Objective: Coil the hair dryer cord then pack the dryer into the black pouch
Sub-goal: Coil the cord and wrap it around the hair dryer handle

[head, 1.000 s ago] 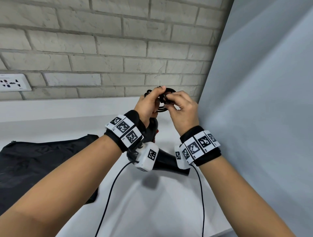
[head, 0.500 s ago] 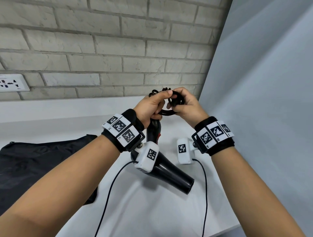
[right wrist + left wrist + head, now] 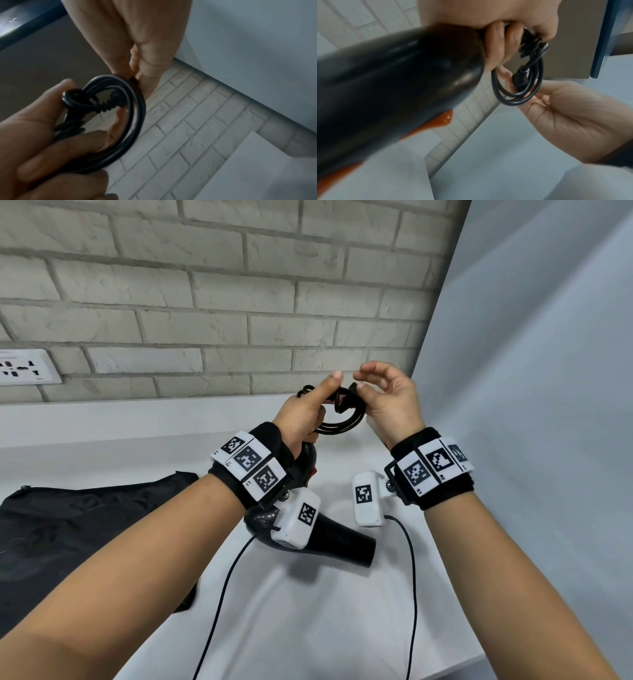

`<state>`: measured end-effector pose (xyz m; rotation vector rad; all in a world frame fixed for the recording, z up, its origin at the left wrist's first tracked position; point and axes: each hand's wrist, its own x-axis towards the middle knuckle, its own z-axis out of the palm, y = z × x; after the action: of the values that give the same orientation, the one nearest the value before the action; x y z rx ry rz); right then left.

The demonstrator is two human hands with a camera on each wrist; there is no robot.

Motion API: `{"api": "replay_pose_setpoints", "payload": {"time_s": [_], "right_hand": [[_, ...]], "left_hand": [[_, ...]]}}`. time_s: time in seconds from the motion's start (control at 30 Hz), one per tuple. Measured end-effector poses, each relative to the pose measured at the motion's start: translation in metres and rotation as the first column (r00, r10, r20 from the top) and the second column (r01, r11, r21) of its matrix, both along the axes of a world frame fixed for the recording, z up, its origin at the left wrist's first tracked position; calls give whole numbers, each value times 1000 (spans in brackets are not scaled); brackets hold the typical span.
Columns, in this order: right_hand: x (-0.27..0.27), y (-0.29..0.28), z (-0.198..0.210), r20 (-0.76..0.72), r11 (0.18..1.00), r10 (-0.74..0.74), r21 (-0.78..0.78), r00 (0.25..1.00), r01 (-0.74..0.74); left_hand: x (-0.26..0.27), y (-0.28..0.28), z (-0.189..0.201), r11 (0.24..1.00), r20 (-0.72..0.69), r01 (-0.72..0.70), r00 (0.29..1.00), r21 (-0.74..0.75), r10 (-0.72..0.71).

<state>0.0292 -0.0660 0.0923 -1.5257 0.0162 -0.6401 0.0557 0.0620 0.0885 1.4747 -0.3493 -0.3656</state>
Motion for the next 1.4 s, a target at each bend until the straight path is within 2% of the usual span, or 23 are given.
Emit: {"api": "replay_pose_setpoints", "payload": {"time_s": [0.13,0.23,0.43,0.6,0.77,0.93,1.0,1.1,1.17,1.27,1.33,1.4], "right_hand": [[0,-1,7,55,989,-79,-124,995,85],[-2,-6,20,105,986,-95,-125,990,108],[-3,-8,22,138,984,-59,-161,989,81],[-7,-11,22,182,987,-47,-145,982,74],[-9,-12,19,167,991,15,-132,986,8],[-21,-6,2,-29,952,-82,-298,996,70],[-30,-5,-12,-188,897,-93,-443,978,0],[-42,-14,-38,-505,765,-123,-596,854,-242],[-44,-26,-58,-633,715,-208,-619,745,-326],[-40,-46,-90,-674,755,-335,-610,659,-240],[-37,-51,-111,-657,857,-333,-510,676,-74],[-33,-53,-127,-642,935,-316,-337,698,113]], "left_hand": [[2,-1,3,997,18,33,999,74,-34],[0,1,-2,989,23,90,995,114,-93],[-2,2,-9,989,-5,133,991,66,-133],[-7,-4,-7,963,-14,256,967,86,-255],[-8,-8,-10,974,-43,222,974,49,-220],[3,-10,-11,997,-122,18,992,-75,-27],[11,-8,-10,989,-155,-72,987,-131,51],[20,-4,-8,967,-185,-179,972,-181,146],[25,0,-7,941,-205,-243,959,-235,197],[31,6,-8,893,-267,-330,930,-305,252],[36,11,-11,861,-310,-379,909,-340,278],[41,16,-15,831,-357,-423,886,-361,296]]}}
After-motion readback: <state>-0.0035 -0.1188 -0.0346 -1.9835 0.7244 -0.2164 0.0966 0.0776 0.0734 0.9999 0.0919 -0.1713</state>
